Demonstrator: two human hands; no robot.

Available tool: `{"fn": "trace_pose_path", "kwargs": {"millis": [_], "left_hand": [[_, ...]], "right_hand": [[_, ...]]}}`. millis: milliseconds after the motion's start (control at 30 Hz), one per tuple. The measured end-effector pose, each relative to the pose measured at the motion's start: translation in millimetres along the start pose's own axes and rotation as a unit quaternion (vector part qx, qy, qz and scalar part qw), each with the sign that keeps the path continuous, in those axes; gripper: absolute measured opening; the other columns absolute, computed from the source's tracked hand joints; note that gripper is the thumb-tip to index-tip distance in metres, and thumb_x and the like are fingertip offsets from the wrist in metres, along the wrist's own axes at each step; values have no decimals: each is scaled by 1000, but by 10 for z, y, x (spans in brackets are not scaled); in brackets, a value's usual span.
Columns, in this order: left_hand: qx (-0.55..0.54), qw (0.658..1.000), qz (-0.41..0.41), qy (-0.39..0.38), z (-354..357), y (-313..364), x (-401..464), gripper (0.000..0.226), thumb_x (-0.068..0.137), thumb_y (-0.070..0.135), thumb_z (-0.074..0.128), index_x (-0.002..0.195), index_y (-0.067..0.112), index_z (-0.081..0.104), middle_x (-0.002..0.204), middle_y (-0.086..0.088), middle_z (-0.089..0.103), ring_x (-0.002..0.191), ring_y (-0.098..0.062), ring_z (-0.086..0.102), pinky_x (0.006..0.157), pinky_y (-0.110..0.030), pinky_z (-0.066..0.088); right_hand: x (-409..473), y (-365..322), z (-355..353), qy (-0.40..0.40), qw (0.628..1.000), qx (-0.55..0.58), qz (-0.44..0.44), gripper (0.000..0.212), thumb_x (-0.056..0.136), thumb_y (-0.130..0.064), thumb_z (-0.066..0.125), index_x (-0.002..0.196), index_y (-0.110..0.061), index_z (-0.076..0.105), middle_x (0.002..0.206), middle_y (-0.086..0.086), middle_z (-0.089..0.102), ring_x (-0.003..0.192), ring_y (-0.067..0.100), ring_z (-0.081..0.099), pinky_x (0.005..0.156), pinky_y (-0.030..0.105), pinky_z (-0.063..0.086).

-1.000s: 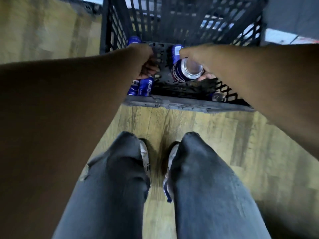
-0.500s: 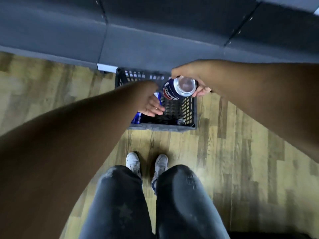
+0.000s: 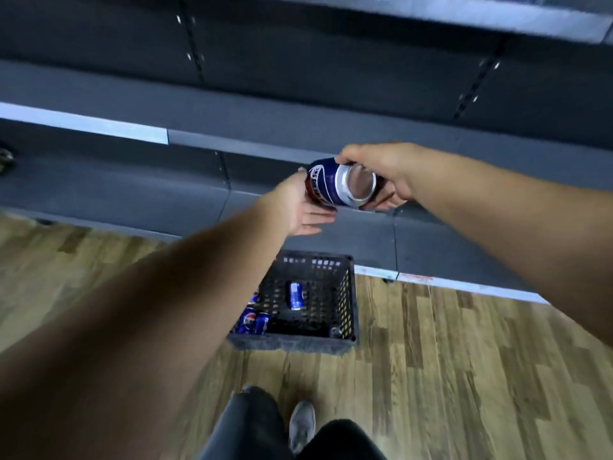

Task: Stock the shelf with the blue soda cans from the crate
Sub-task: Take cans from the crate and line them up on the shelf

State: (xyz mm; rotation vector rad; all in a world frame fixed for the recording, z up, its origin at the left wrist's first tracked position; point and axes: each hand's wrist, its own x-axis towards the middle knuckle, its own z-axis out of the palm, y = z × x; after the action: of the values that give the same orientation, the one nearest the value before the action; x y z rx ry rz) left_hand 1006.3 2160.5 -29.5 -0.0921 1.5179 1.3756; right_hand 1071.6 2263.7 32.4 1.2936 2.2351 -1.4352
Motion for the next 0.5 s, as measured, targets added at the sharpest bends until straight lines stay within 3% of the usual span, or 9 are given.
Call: {"fn": "trace_pose_path", "kwargs": {"millis": [100, 200, 300, 400, 500], "left_hand": [[-1, 999, 41, -4, 28, 254, -239, 59, 95, 57, 30, 117, 10, 57, 117, -12, 65, 92, -25, 61, 82, -35, 42], [-2, 997, 77, -11, 5, 572, -447, 66, 92, 63, 35, 124, 8, 53, 120, -13, 62, 94, -26, 58, 94, -40, 40], [6, 993, 120, -24, -48, 907, -657, 59, 89, 62, 44, 113, 9, 54, 106, -12, 62, 86, -25, 59, 101, -42, 38], [21, 988, 150, -25, -97, 1167, -776, 54, 87, 61, 50, 99, 8, 57, 92, -9, 64, 78, -22, 59, 101, -42, 37], [14, 983, 180, -24, -134, 1342, -852, 54, 84, 59, 54, 105, 9, 56, 93, -9, 64, 81, -21, 60, 99, -42, 36]], "right_hand": [[-207, -98, -154, 26, 997, 52, -53, 52, 73, -44, 71, 113, -13, 58, 94, 14, 69, 70, 29, 64, 74, 35, 46], [-409, -196, -282, 32, 990, 83, -107, 49, 75, -38, 74, 110, -11, 54, 72, 5, 67, 60, 22, 65, 65, 28, 46], [-616, -322, -375, 8, 981, 119, -153, 36, 80, -30, 72, 105, -10, 55, 89, 9, 68, 78, 25, 66, 74, 33, 49], [-704, -409, -387, 33, 964, 186, -186, 31, 78, -22, 74, 92, -18, 48, 89, 7, 66, 76, 24, 63, 76, 35, 48], [-697, -467, -339, 54, 945, 234, -222, 33, 73, -18, 77, 87, -21, 48, 89, 5, 66, 74, 22, 61, 71, 32, 46]]}}
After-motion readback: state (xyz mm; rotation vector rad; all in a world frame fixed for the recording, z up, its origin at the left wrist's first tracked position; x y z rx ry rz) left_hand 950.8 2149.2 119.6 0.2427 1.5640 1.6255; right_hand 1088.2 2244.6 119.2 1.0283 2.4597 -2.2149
